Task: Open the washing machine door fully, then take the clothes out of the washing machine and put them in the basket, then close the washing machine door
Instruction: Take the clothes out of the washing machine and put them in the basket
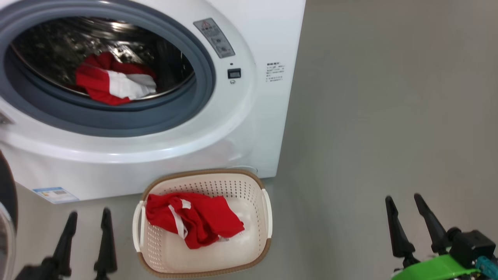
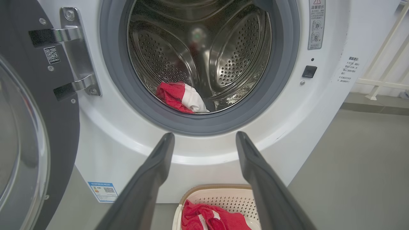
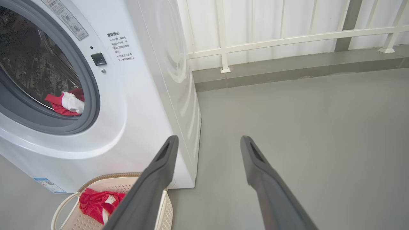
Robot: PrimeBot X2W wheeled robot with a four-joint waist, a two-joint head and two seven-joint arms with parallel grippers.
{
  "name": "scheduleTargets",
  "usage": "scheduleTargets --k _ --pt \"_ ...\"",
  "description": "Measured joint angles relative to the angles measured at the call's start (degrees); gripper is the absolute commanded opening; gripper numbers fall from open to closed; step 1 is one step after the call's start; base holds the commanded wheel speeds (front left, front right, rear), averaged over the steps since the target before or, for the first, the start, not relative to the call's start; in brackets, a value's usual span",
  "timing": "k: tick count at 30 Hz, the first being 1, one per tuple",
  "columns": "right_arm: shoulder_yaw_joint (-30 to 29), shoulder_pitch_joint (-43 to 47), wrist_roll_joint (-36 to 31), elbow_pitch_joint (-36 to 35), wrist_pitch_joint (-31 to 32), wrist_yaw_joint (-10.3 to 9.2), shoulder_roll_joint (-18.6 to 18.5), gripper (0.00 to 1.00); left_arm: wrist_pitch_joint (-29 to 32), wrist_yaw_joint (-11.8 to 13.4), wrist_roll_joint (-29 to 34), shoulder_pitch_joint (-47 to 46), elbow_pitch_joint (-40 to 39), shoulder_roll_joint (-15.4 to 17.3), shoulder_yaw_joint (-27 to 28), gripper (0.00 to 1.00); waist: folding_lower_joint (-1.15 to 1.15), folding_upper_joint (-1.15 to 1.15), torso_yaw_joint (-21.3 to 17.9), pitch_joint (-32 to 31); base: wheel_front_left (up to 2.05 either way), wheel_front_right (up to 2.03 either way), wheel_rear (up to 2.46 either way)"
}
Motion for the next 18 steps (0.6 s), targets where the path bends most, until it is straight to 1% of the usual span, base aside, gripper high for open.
scheduleTargets --k 7,14,18 --pt "1.0 -3.83 1.56 -0.52 0.0 0.0 -0.01 1.0 0.0 0.0 2.05 -10.98 5.59 0.6 -0.77 1.0 0.0 0.0 -0.83 4.14 0.0 0.0 0.0" --pt "2.34 -8.1 3.54 -0.85 0.0 0.0 -0.02 1.0 0.0 0.0 4.69 -26.42 15.85 2.97 0.23 1.0 0.0 0.0 -2.31 9.54 0.0 0.0 0.0" --pt "2.83 -10.22 4.17 -1.09 0.0 0.0 -0.07 1.0 -0.01 0.03 6.09 -34.78 21.43 5.01 1.05 1.0 0.0 0.0 -3.61 12.73 0.0 0.0 0.0"
